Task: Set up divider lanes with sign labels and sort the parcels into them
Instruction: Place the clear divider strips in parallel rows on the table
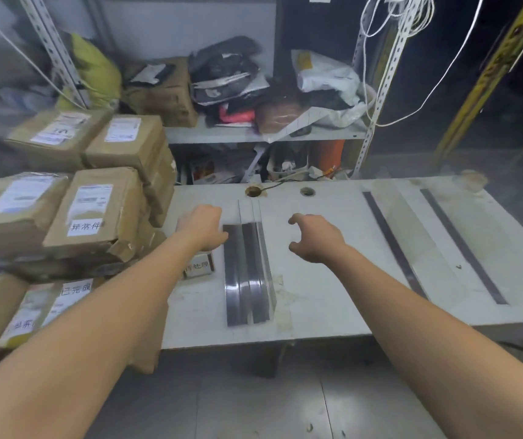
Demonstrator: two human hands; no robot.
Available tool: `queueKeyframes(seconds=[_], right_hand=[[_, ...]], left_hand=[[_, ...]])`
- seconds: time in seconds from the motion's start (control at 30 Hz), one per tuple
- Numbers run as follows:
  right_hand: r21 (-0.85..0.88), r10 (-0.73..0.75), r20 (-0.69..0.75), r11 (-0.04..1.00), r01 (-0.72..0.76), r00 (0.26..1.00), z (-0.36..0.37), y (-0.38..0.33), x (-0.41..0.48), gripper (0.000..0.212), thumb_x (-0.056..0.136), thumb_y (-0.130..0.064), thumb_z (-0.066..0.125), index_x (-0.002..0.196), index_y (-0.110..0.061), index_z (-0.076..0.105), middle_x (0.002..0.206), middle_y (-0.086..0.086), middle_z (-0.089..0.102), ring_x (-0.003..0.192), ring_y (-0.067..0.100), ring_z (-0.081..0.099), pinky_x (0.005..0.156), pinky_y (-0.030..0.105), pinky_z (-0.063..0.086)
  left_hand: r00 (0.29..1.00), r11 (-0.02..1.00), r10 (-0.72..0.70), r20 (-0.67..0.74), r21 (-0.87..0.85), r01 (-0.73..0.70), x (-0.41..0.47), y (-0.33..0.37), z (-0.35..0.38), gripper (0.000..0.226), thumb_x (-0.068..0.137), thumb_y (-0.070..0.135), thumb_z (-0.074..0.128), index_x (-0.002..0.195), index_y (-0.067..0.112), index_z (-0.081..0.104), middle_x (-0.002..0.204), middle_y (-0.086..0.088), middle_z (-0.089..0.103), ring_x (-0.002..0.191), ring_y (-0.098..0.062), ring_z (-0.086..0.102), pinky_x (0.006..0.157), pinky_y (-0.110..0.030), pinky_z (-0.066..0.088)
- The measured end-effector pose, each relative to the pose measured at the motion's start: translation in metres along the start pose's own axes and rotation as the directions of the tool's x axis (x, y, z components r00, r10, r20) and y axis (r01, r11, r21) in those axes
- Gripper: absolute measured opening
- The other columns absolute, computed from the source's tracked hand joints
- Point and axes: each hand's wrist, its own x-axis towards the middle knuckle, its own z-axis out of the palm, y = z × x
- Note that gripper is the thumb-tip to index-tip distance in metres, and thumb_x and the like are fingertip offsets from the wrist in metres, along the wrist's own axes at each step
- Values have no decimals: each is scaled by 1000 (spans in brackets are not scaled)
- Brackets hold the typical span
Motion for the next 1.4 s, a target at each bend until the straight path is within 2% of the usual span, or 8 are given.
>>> queueKeyframes(seconds=[0.23, 0.37, 0.67, 0.77, 0.9, 1.0, 1.17, 1.4], right_hand=[[24, 90, -5, 996, -90, 996, 18, -26, 1, 55, 88, -28, 62, 141, -25, 45, 137, 2, 55, 122, 24, 53, 76, 31, 41], [46, 120, 3, 992, -120, 993, 26, -23, 6, 54, 89, -29, 62, 141, -25, 46, 136, 0, 56, 122, 22, 53, 79, 32, 45], [138, 90, 73, 985, -100, 993, 54, 0, 36, 53, 90, -30, 62, 141, -25, 47, 134, -2, 57, 122, 20, 53, 78, 30, 42], [208, 91, 112, 972, -113, 990, 65, 6, 42, 53, 89, -31, 62, 140, -25, 47, 133, -3, 57, 120, 19, 55, 83, 32, 47], [298, 118, 149, 941, -159, 982, 74, 11, 47, 52, 89, -32, 63, 138, -26, 50, 134, -3, 58, 116, 18, 58, 90, 34, 50], [373, 152, 176, 904, -209, 972, 81, 11, 48, 48, 88, -34, 64, 134, -27, 53, 131, -4, 60, 103, 17, 64, 88, 33, 51], [443, 197, 186, 858, -261, 963, 91, 5, 53, 47, 86, -34, 67, 131, -23, 57, 125, -1, 63, 103, 18, 64, 90, 35, 54], [502, 252, 238, 795, -341, 938, 101, -13, 59, 41, 84, -30, 70, 123, -18, 64, 112, -2, 69, 89, 14, 65, 79, 25, 51]], left_hand=[[996, 996, 87, 7, -4, -87, 8, -25, 9, 49, 91, 39, 59, 133, 14, 50, 127, -7, 56, 111, -26, 56, 78, -35, 45], [994, 994, 108, 19, 15, -108, 20, -26, 17, 45, 91, 39, 57, 130, 16, 52, 124, -4, 58, 108, -24, 57, 72, -32, 40], [994, 994, 99, 52, 36, -101, 64, -15, 28, 49, 95, 42, 55, 135, 13, 51, 131, -7, 56, 116, -26, 55, 88, -39, 48], [981, 976, 194, 32, 95, -196, 77, -7, 31, 44, 96, 39, 52, 132, 13, 52, 127, -7, 56, 113, -26, 55, 88, -38, 48], [950, 948, 311, 41, 57, -313, 93, 9, 36, 34, 97, 29, 52, 126, 12, 57, 123, -6, 56, 111, -26, 54, 90, -39, 49], [915, 911, 398, 66, 84, -403, 112, 19, 37, 31, 96, 26, 52, 123, 13, 60, 123, -5, 58, 111, -25, 55, 92, -41, 49], [776, 750, 615, 137, 201, -630, 143, 25, 41, 23, 93, 17, 52, 107, 13, 69, 107, -2, 61, 103, -21, 55, 82, -33, 49], [679, 651, 685, 264, 197, -733, 181, 18, 53, 13, 87, 13, 58, 94, 13, 69, 101, -1, 59, 96, -21, 55, 78, -34, 50]])
